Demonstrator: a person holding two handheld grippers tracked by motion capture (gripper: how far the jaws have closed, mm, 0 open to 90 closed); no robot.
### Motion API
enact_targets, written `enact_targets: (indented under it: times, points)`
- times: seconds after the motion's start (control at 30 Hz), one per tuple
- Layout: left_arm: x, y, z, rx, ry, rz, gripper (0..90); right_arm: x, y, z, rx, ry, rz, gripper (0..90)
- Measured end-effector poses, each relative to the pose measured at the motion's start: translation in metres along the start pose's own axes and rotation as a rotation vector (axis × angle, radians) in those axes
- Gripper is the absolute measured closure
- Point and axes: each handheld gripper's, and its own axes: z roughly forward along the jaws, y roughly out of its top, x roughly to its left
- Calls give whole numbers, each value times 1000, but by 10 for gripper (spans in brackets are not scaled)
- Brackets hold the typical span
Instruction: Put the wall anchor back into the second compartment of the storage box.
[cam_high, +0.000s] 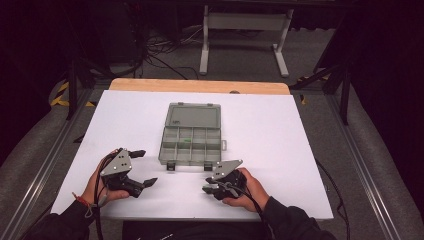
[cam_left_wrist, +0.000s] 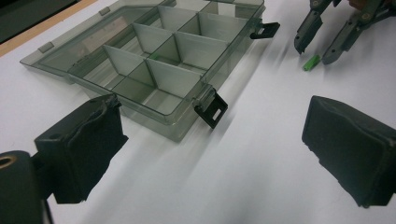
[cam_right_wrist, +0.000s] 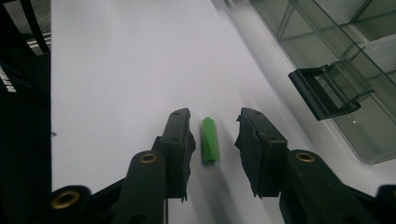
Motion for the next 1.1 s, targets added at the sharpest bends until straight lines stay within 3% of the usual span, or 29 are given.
enact_targets:
  times: [0.2, 0.33, 0.63, 1.1]
  points:
    - [0, 0, 0, 1, -1, 0, 57, -1, 2, 4, 10, 12, -1, 712]
    - [0, 0, 1, 4, -4, -3, 57, -1, 4, 6, 11, 16, -12, 847]
    - [0, 0, 1, 0, -1, -1, 57, 2, 7, 4, 4, 16, -25, 850]
    - [0, 0, 2, 4, -5, -5, 56, 1, 21, -15, -79, -10, -36, 850]
